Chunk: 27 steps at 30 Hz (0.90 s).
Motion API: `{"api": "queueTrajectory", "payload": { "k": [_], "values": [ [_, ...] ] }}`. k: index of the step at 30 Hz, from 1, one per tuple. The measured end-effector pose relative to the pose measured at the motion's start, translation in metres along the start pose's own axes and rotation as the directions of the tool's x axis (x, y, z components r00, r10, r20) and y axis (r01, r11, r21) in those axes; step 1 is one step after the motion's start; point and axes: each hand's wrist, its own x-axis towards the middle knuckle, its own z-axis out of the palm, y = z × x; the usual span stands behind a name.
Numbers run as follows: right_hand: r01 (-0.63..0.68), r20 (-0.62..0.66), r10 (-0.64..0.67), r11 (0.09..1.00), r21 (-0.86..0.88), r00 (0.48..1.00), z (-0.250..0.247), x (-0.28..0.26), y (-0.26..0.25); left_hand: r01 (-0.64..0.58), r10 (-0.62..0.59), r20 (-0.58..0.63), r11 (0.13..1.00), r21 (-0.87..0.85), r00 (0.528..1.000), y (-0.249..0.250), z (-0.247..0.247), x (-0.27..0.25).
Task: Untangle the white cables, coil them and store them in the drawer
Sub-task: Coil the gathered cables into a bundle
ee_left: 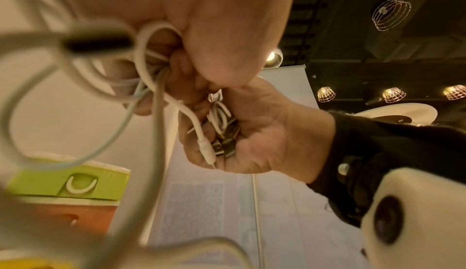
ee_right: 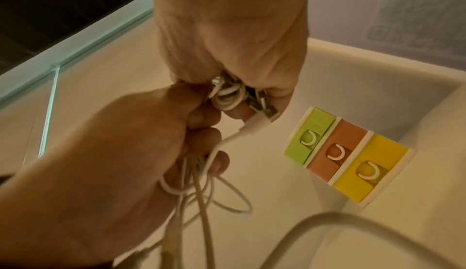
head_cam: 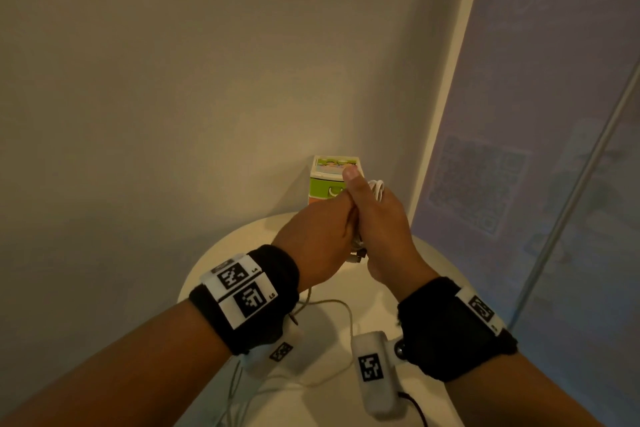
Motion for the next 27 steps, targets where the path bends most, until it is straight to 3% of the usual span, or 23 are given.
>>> {"api": "queueTrajectory", "payload": {
  "k": [3, 7, 12, 18, 22, 27],
  "values": [
    [-0.046, -0.011, 0.047, 0.997, 0.062, 0.999, -0.002, 0.002, 0.003, -0.018, 0.018, 0.006, 0.999, 0.047, 1.0, -0.003, -0.002, -0.002],
    [0.0, -0.083, 0.003, 0.999, 0.042, 0.997, -0.007, 0.004, 0.002, -0.029, 0.012, 0.097, 0.983, 0.18, 0.995, -0.004, 0.001, -0.006],
    [0.08, -0.234, -0.057, 0.993, 0.088, 0.971, -0.014, 0.006, -0.009, 0.053, -0.051, 0.04, 0.996, -0.07, 0.998, -0.006, 0.003, -0.01],
    [0.117, -0.308, -0.054, 0.975, 0.19, 0.95, -0.017, 0.012, -0.014, 0.081, -0.038, 0.177, 0.967, -0.242, 0.983, -0.008, -0.008, -0.012],
    [0.144, -0.377, -0.098, 0.985, 0.094, 0.921, -0.023, 0.017, -0.015, 0.192, -0.088, 0.31, 0.927, -0.323, 0.947, -0.018, -0.013, -0.015],
    [0.251, -0.416, -0.221, 0.968, 0.017, 0.882, -0.037, 0.027, -0.016, 0.319, -0.15, 0.354, 0.811, -0.49, 0.923, -0.031, -0.015, -0.017]
  ]
}}
